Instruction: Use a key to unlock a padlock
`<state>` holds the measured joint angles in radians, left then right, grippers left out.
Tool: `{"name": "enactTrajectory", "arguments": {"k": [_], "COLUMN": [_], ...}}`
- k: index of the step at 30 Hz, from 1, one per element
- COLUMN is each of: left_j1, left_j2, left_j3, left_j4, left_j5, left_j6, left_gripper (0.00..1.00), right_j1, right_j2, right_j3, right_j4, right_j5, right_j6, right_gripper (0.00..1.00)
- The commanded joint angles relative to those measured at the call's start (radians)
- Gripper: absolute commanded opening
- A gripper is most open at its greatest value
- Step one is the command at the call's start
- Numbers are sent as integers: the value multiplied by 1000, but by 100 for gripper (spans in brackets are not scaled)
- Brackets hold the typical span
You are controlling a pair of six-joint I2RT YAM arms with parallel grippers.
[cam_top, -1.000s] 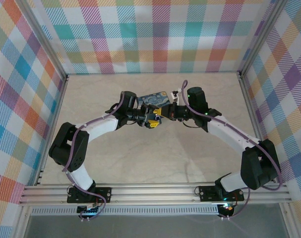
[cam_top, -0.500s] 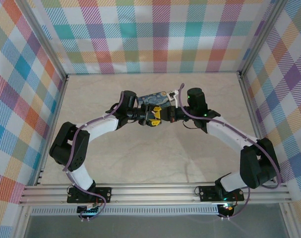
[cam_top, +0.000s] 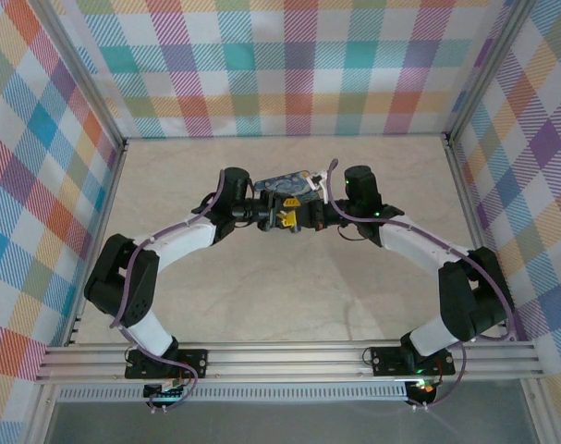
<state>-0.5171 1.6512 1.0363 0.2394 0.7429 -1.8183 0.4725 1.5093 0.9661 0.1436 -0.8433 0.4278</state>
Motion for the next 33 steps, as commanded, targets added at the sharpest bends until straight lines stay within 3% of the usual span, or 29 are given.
{"name": "enactTrajectory", "arguments": {"k": [1, 11, 25, 33], "left_j1": [-9, 0, 12, 20], "left_j2": [-36, -41, -41, -47], "left_j3": [-5, -14, -4, -20], "left_j4": [22, 17, 18, 13], "left_j5": [22, 18, 17, 12], "left_j6": [-27, -23, -29, -27], "left_gripper": [31, 19, 24, 9], "right_j1": [8, 8, 7, 8], "right_j2": [5, -22, -41, -48], "right_j3": [-12, -43, -76, -92], "right_j4": [43, 67, 78, 108], "right_j5": [2, -4, 13, 61], "right_j6": [-26, -42, -66, -50], "right_gripper": [4, 4, 2, 1]}}
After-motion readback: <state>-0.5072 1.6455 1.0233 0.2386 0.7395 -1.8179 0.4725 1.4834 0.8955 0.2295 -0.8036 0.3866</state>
